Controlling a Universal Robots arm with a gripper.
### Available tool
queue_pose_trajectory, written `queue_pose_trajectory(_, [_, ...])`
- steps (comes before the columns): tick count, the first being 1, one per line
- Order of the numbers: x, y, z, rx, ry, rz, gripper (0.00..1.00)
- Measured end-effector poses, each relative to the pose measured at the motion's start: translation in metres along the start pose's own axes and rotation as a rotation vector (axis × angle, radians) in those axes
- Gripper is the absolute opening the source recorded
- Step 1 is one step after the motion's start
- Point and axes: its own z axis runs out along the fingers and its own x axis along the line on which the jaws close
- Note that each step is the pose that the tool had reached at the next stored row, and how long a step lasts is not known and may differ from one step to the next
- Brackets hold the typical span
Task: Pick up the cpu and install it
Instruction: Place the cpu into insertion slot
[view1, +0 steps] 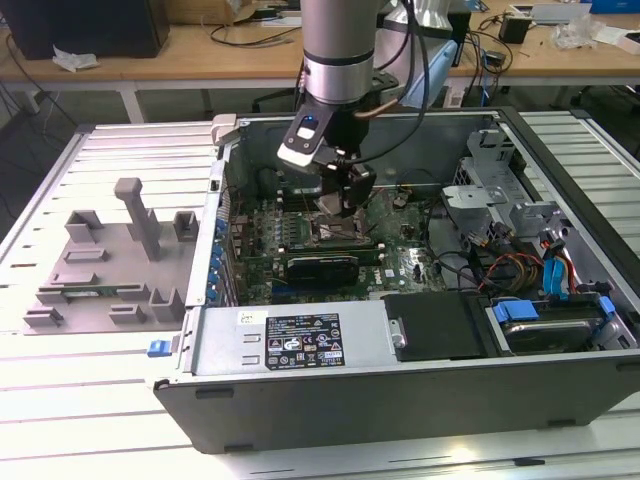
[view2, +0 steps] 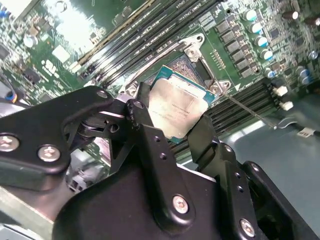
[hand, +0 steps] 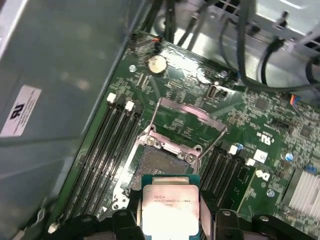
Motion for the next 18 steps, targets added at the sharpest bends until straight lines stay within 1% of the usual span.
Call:
queue_pose_trajectory(2, [0.0000, 0.0000, 0.0002, -0.0001, -0.0014, 0.034, 0.55])
queue_pose_trajectory(4, [0.0000, 0.0000, 0.0004, -0.0002, -0.0041, 0.094, 0.55])
queue_pose_trajectory(8, [0.0000, 0.0000, 0.0007, -0.0002, -0.0068, 0.154, 0.55])
queue_pose_trajectory(9, [0.0000, 0.0000, 0.0008, -0.0003, -0.0081, 0.183, 0.55])
queue_pose_trajectory(13, [0.0000, 0.0000, 0.0011, -0.0004, -0.0112, 0.254, 0.55])
queue_pose_trajectory(15, [0.0000, -0.0001, 0.0013, -0.0004, -0.0133, 0.301, 0.55])
queue_pose_trajectory(18, [0.0001, -0.0001, 0.0018, -0.0006, -0.0149, 0.343, 0.55])
